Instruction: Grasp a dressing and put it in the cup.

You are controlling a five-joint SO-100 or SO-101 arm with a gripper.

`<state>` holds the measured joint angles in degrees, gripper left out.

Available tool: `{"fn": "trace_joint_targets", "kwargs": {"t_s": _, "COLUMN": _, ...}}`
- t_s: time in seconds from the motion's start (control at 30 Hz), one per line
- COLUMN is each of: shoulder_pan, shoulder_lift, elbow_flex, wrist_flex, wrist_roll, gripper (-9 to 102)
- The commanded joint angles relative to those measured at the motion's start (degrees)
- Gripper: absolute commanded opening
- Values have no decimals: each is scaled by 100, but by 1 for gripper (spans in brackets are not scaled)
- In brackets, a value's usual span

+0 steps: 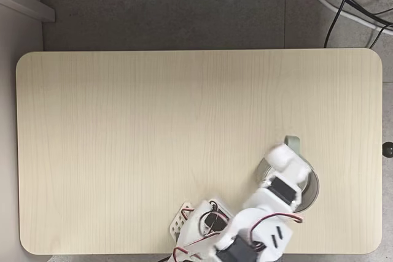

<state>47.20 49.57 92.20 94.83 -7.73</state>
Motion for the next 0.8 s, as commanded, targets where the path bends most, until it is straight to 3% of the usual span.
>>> {"fn": "trace_joint_targets", "kwargs": {"t_s": 0.0, "shoulder_pan": 220, "shoulder_lift": -519, "elbow_flex": -879, "wrist_flex": -378, "wrist_roll": -246, "gripper": 0}}
{"fn": "trace_joint_targets", "kwargs": {"t_s": 0.43, "shoulder_pan": 1099, "shoulder_lift": -1389, "elbow_flex": -3120, "wrist_flex": -1441, "wrist_roll": -1310, "gripper": 0}}
{"fn": "trace_joint_targets", "kwargs": {"t_s": 0.77, "shoulder_pan": 1283, "shoulder_lift": -2285, "elbow_flex": -3937, "wrist_flex": -1494, "wrist_roll": -1459, "gripper": 2}}
